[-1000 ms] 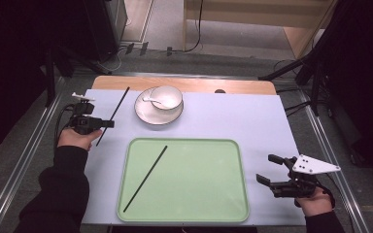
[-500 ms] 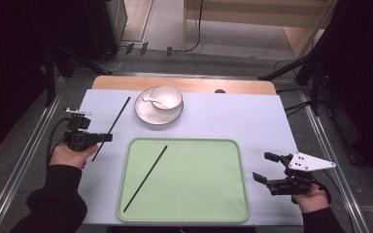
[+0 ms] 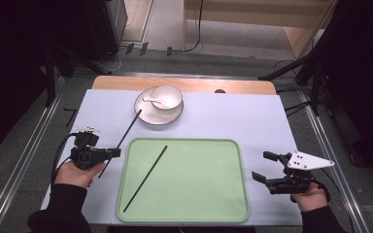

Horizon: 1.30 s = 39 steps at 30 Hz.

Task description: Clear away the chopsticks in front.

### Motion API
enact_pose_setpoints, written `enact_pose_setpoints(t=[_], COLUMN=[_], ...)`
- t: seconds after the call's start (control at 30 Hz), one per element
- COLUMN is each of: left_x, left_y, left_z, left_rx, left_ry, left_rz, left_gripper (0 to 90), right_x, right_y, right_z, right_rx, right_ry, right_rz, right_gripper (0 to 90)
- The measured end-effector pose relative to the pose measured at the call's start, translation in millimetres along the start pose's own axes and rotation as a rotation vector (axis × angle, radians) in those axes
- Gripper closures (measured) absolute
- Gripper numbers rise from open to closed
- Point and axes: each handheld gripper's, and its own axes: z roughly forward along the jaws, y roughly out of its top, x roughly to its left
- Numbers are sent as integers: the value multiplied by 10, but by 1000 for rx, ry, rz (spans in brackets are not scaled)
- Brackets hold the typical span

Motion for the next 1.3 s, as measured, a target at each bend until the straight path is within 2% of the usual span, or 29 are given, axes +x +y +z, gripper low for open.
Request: enact_pose_setpoints(t=[0.13, 0.27, 0.3, 0.33, 0.37, 0.5, 0.7, 1.1, 1.3], left_x=[-92, -183, -230, -230, -254, -280, -300, -284, -283], left_y=[-62, -140, -171, -171, -195, -247, -298, -392, -410], left_z=[53, 126, 186, 186, 240, 318, 364, 558, 550], left_rx=[14, 6, 30, 30, 54, 76, 85, 166, 163], left_ry=[-10, -48, -38, -38, -33, -27, -29, 4, 8], left_rz=[17, 27, 46, 46, 55, 49, 53, 20, 19], left_gripper=[862, 862, 862, 862, 862, 862, 862, 861, 860], right_x=[0, -1, -2, -2, 1, 1, 3, 3, -2], right_y=[0, -1, 0, 0, 1, -1, -1, 0, -1], right_z=[-3, -5, -4, -4, -4, -8, 0, 3, 5], right_rx=[1, 0, 0, 0, 0, -2, 1, 0, 3], right_ry=[-2, -1, -2, -2, -1, -1, 4, 3, 0], right_rz=[0, -1, -2, -2, -2, -3, -3, -3, -3], right_gripper=[166, 166, 166, 166, 166, 166, 166, 166, 166])
